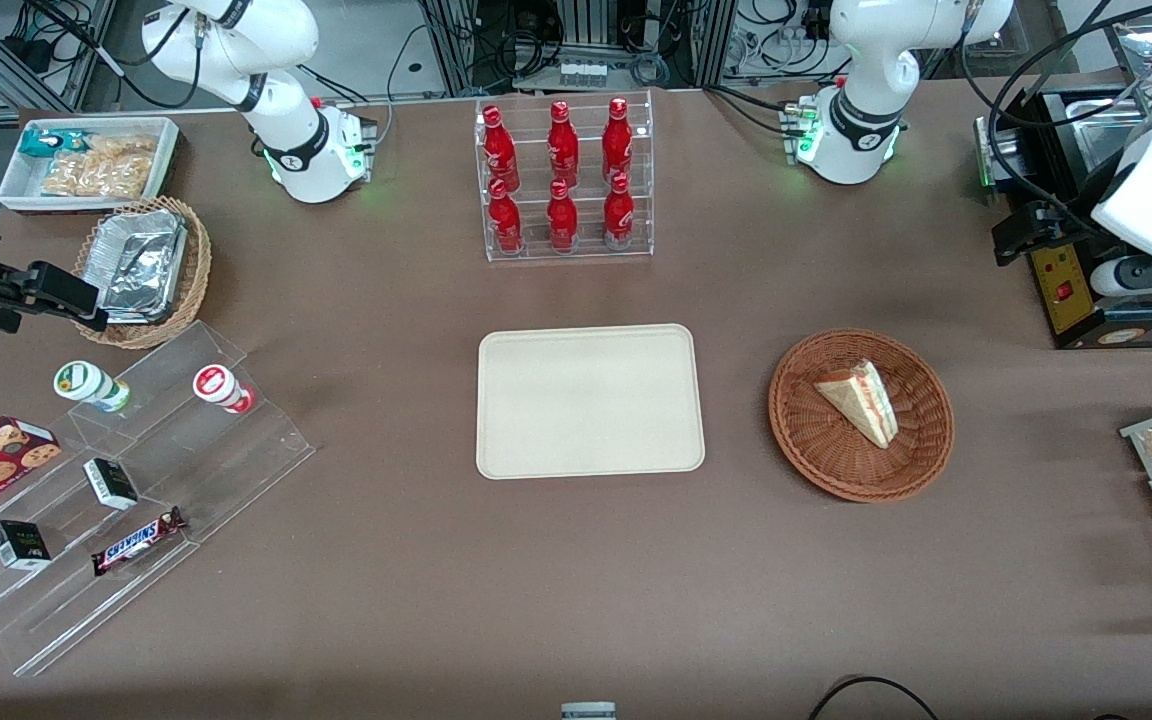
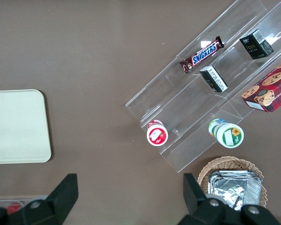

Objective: Place sandwich from basket to tray
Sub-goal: 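Move the left gripper down over the sandwich in the wicker basket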

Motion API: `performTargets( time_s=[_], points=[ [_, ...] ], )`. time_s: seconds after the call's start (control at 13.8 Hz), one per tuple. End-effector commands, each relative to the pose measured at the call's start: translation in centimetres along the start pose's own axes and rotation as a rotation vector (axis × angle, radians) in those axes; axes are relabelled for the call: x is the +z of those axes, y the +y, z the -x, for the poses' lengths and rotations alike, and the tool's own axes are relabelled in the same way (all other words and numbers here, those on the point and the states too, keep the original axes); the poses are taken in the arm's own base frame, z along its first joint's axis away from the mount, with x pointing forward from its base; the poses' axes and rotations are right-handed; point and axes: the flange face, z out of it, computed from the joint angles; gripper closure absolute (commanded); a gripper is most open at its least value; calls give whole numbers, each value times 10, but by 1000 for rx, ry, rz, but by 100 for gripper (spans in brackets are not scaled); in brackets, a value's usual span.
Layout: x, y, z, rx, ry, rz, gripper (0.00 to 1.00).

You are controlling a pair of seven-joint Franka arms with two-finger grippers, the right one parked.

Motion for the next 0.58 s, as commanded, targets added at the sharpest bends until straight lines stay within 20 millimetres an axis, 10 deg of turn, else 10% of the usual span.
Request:
performTargets(
  time_s=[0.0, 0.29, 0.51],
  points=[
    [3, -1, -1, 7, -3, -7, 0],
    [15, -2, -8, -7, -26, -14, 0],
    [70, 4, -18, -1, -102, -28, 0]
  ],
)
